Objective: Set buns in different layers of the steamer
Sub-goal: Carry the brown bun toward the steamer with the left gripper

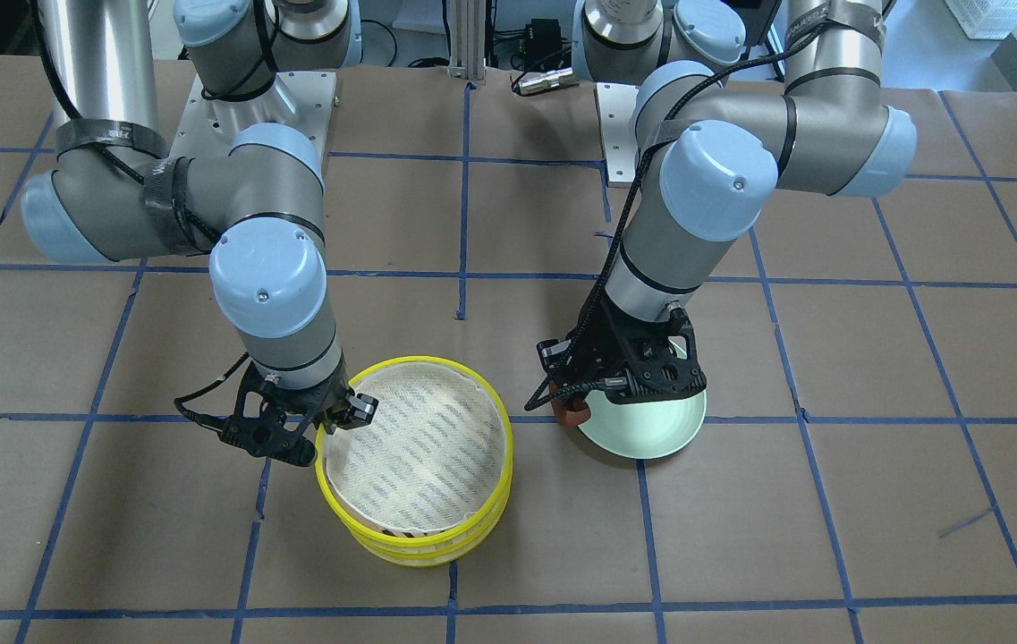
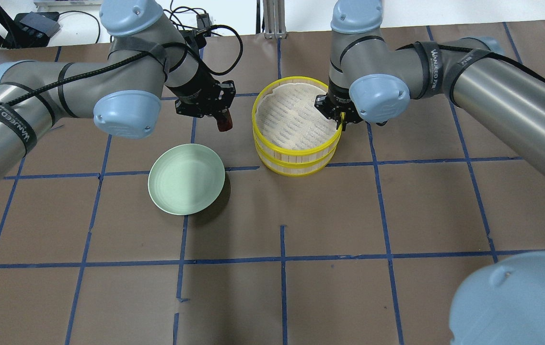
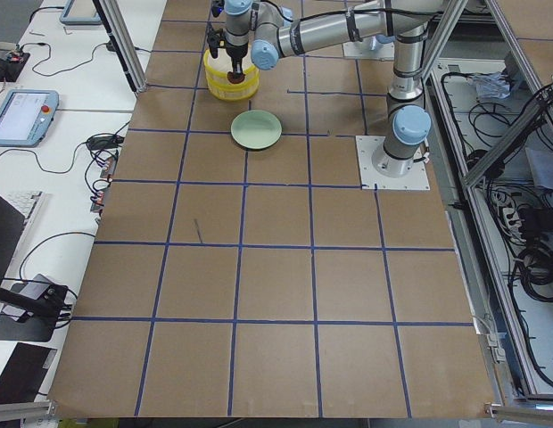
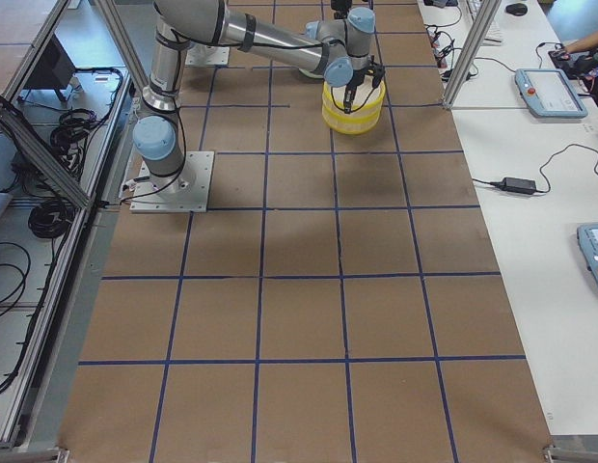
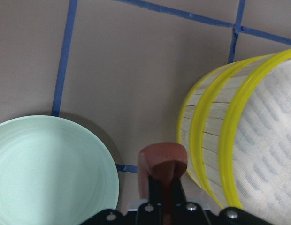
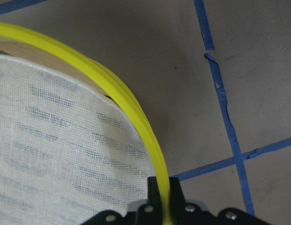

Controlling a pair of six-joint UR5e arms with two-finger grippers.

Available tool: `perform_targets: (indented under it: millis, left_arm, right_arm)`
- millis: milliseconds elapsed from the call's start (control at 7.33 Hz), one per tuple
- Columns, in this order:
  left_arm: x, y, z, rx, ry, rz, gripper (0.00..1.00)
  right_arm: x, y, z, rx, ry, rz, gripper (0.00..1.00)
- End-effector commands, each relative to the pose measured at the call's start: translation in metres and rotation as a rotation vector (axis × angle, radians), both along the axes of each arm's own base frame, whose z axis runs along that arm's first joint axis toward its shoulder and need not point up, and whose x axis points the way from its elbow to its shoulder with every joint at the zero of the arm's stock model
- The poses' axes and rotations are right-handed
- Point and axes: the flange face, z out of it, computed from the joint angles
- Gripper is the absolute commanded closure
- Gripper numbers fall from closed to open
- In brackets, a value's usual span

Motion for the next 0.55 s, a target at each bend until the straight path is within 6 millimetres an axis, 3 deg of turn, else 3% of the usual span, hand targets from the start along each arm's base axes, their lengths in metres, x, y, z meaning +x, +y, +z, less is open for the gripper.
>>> perform_targets:
  millis: [0,409]
  left_arm:
    - [-0.008,0.002,0.009,-0.008,0.018,-0.005,1.0]
    - [-0.015,0.017,0.033,-0.024,0.02,-0.019,1.0]
  right_arm:
    - [0.0,0.001,-0.002,0.005,0.001,-0.004,0.88]
    - [0.0,-0.002,0.006,-0.014,-0.003,-0.001,0.88]
